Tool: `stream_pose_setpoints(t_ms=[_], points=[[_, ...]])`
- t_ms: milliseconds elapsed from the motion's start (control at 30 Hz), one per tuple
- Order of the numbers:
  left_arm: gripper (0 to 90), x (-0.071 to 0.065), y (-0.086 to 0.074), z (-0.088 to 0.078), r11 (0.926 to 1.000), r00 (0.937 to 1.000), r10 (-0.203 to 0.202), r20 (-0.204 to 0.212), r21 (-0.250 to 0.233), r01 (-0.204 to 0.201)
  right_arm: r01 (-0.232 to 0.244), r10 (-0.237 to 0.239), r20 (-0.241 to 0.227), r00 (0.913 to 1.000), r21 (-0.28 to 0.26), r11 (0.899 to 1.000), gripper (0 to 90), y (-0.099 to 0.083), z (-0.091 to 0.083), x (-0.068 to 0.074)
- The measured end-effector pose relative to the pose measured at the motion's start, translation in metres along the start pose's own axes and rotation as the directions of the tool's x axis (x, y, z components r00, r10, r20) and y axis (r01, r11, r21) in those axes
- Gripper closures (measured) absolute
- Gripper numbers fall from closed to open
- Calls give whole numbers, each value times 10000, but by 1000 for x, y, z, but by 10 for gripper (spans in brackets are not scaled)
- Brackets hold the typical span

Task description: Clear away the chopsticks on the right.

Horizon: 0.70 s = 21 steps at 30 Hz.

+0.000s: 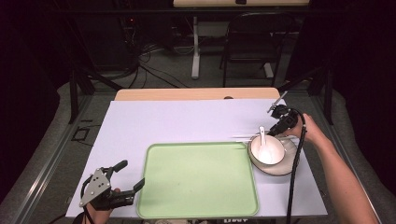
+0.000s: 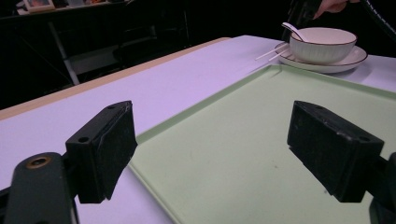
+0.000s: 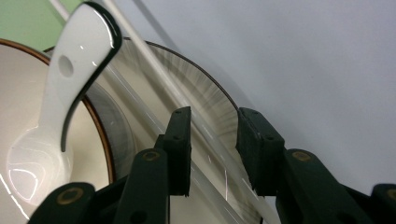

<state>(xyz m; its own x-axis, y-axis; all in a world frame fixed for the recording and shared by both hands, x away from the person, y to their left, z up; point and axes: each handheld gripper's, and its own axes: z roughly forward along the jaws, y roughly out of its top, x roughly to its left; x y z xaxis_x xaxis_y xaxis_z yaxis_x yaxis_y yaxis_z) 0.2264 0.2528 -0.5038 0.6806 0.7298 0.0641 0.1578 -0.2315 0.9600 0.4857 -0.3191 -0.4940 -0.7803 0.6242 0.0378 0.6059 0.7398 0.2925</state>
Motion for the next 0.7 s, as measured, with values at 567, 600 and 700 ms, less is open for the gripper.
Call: stream_pose_setpoints(t_ms=[567, 600, 700], points=[[154, 0, 0, 0, 10000, 10000, 2, 3, -2, -2, 695, -695, 31, 9976, -73, 9976, 804, -1, 9, -2], [154, 0, 0, 0, 10000, 10000, 0, 2, -4, 0, 747, -747, 39, 9972, -45, 9972, 814, -1, 9, -2], [154, 0, 0, 0, 10000, 10000, -14, -10, -11, 14, 904, -904, 115, 9958, 10, 9959, 839, 0, 9, -2]])
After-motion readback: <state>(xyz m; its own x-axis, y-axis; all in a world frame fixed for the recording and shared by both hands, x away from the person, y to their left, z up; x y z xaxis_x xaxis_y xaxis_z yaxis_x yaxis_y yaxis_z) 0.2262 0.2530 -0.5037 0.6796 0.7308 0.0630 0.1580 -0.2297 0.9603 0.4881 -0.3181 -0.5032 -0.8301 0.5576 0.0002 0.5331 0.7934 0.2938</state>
